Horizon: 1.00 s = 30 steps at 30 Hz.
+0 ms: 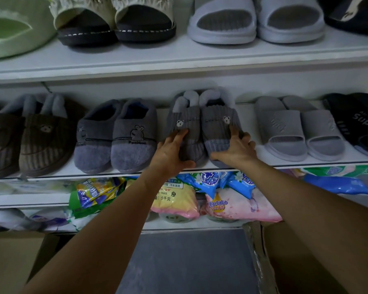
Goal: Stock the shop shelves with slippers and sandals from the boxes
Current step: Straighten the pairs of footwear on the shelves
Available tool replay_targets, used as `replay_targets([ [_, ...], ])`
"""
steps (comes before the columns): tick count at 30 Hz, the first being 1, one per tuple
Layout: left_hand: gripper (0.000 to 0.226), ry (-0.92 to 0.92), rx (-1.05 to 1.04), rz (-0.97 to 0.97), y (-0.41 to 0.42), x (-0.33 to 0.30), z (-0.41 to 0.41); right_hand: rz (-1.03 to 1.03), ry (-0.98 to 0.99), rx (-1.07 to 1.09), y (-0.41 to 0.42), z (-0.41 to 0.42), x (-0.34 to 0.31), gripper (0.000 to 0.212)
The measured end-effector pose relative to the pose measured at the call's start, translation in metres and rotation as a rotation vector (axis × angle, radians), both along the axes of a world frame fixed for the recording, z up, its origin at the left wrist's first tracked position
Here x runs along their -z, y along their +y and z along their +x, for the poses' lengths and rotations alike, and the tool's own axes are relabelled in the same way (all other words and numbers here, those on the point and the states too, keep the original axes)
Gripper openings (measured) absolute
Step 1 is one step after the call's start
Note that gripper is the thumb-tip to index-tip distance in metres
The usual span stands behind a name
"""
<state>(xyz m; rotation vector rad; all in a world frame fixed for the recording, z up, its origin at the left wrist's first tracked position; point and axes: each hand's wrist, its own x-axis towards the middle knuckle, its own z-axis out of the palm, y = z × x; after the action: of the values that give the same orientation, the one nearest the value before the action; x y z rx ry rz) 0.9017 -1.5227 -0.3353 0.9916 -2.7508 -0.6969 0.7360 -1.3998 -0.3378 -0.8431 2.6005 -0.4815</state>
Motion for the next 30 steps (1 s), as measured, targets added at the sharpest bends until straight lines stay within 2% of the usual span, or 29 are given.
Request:
replay_targets([
  [8,0.103,0.001,0.001,0.026,0.001,0.002,-0.003,0.028,-0.003,-0.033,0.003,0.001,-0.012,0.108],
  [11,0.095,0.032,-0.032,0.029,0.009,-0.003,0.001,-0.050,0.051,-0.018,0.012,0.011,-0.015,0.080],
  [14,0.078,0.162,-0.061,0.018,0.022,-0.007,0.017,-0.195,0.108,-0.045,0.024,0.025,-0.012,0.054],
  [20,0.052,0.292,-0.117,-0.083,0.033,0.002,0.081,-0.467,0.304,-0.259,0.008,0.072,-0.012,0.036],
  [24,0.043,0.234,-0.248,-0.273,0.003,0.009,0.139,-0.487,0.216,-0.465,-0.031,0.126,-0.017,0.041],
  [27,0.055,0.179,-0.369,-0.327,-0.036,0.013,0.174,-0.382,0.168,-0.546,-0.063,0.162,-0.012,0.056],
  [30,0.071,0.143,-0.371,-0.258,-0.079,0.020,0.197,-0.250,0.129,-0.502,-0.095,0.186,-0.005,0.076],
])
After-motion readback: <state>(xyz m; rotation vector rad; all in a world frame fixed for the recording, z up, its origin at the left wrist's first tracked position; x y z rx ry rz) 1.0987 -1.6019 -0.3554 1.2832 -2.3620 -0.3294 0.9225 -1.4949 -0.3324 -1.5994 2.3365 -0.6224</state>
